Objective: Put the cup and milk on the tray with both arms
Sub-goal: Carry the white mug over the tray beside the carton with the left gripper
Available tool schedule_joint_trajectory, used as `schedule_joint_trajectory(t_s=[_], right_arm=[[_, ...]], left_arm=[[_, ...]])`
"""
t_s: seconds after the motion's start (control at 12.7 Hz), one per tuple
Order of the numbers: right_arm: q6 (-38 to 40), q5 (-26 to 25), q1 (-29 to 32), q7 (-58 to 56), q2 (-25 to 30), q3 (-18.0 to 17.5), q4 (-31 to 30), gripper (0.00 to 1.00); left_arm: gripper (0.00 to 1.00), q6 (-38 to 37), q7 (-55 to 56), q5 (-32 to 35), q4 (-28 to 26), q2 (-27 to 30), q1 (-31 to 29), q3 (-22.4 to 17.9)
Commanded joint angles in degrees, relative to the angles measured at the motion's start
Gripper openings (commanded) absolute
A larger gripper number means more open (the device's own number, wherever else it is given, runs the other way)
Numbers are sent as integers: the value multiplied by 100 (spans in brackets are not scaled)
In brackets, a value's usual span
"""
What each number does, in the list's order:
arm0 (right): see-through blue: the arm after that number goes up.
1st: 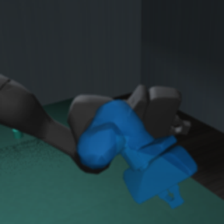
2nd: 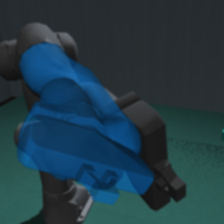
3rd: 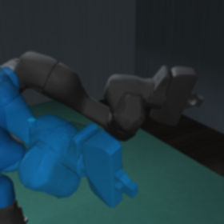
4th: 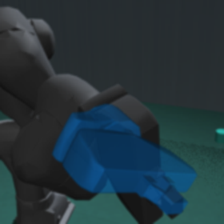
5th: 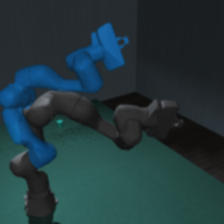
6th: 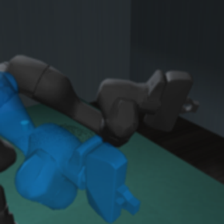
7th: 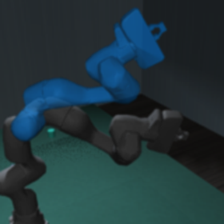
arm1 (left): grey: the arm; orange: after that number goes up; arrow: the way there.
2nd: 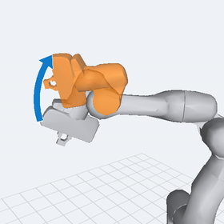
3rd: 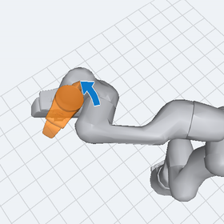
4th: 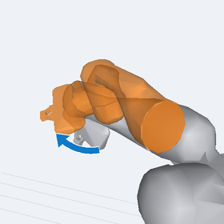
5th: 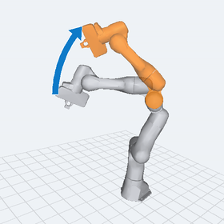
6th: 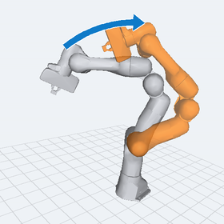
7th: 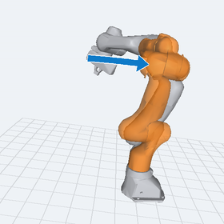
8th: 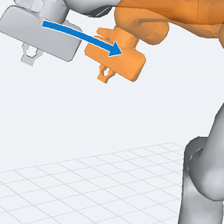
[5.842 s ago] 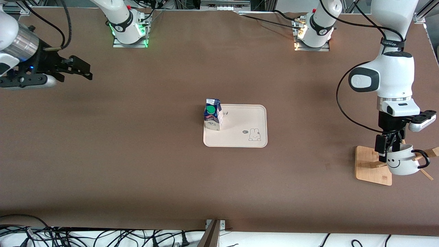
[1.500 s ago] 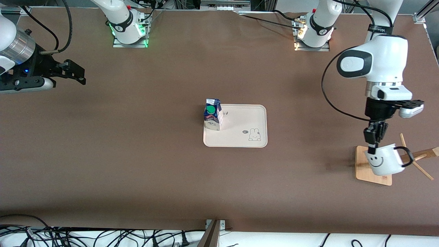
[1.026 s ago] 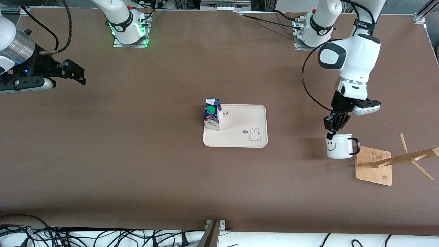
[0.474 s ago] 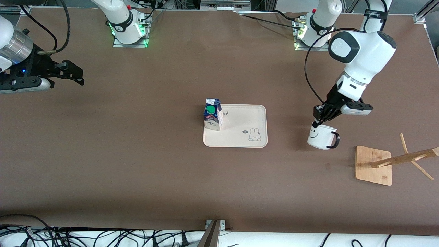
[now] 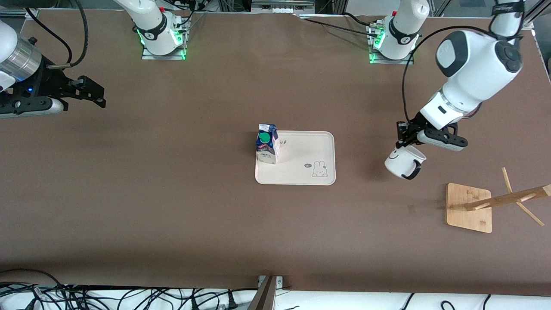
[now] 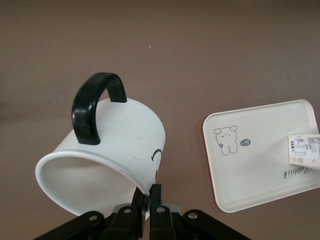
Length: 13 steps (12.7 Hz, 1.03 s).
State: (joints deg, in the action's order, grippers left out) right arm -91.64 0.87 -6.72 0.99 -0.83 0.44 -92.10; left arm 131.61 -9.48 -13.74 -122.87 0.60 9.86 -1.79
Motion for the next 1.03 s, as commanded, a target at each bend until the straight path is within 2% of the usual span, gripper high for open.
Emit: schedule_joint_trajectory(t_s=[0.0,0.16,0.24,0.32,0.47,0.71,0.79,0.95], right_arm=[[33,-52,65,6,-57,-35,140,100],[-28,-52,65,6,-57,17,140,100],[-99,-61,65,6,-66,18,140,100],[-143,-61,65,6,-66,18,140,100],[-178,-70,65,6,-66,18,140,100],[-187,-70,74,6,-66,26,140,100],[-187,-70,74,6,-66,26,140,100],[-187,-70,74,6,-66,70,140,100]], left_arm=[[0,-1081,235,530,621,-68,-20,-41],[0,-1777,438,547,1044,-313,-19,-41],[0,-1928,456,547,1089,-341,-11,-41],[0,-2042,578,547,1124,-454,-11,-32],[0,-2253,466,993,1396,-849,42,-6],[0,-2298,403,1172,1554,-991,270,117],[0,-2481,412,1172,1720,-1113,418,118],[0,-3069,465,1172,2422,-1595,726,118]])
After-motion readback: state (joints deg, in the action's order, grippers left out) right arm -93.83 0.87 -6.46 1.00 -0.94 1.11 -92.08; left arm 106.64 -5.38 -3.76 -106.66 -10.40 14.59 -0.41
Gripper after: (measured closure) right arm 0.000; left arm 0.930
